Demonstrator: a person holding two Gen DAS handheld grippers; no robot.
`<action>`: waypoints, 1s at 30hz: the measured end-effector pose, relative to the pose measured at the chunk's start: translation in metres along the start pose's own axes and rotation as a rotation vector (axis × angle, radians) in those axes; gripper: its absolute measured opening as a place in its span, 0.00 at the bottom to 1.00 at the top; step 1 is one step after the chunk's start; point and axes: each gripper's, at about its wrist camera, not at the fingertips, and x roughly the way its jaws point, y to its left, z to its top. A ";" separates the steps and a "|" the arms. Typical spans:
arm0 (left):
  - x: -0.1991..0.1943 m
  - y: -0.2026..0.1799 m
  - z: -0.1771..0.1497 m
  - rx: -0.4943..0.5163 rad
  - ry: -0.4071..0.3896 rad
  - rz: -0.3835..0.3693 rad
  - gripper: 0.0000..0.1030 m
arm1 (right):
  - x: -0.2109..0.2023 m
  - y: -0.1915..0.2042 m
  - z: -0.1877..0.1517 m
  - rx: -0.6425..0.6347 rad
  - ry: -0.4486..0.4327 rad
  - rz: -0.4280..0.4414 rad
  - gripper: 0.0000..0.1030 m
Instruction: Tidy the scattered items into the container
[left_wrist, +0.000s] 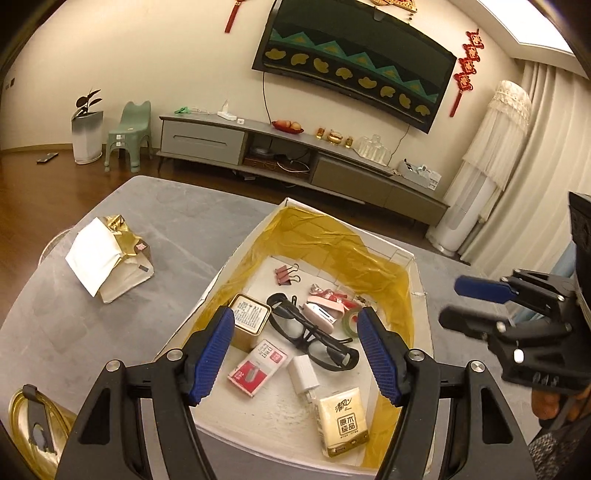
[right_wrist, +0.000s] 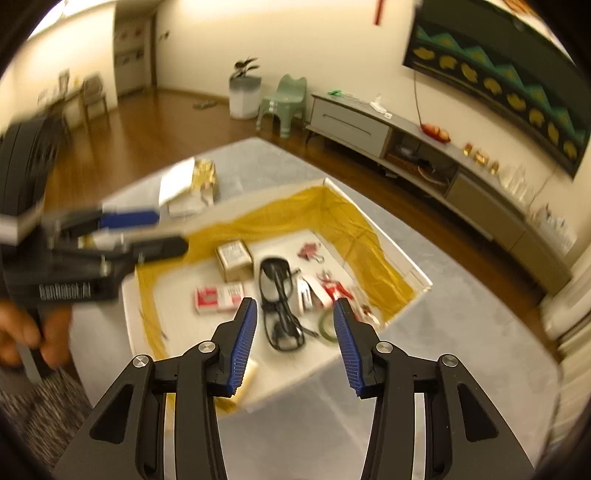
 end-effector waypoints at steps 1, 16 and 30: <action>-0.001 -0.001 -0.001 0.000 0.000 -0.002 0.68 | 0.000 0.005 -0.004 -0.033 0.010 -0.030 0.45; -0.027 -0.040 -0.029 0.014 -0.018 -0.135 0.68 | 0.000 0.029 -0.042 -0.166 0.180 -0.102 0.46; -0.034 -0.050 -0.065 0.020 -0.004 -0.156 0.68 | 0.013 0.035 -0.048 -0.162 0.219 -0.089 0.45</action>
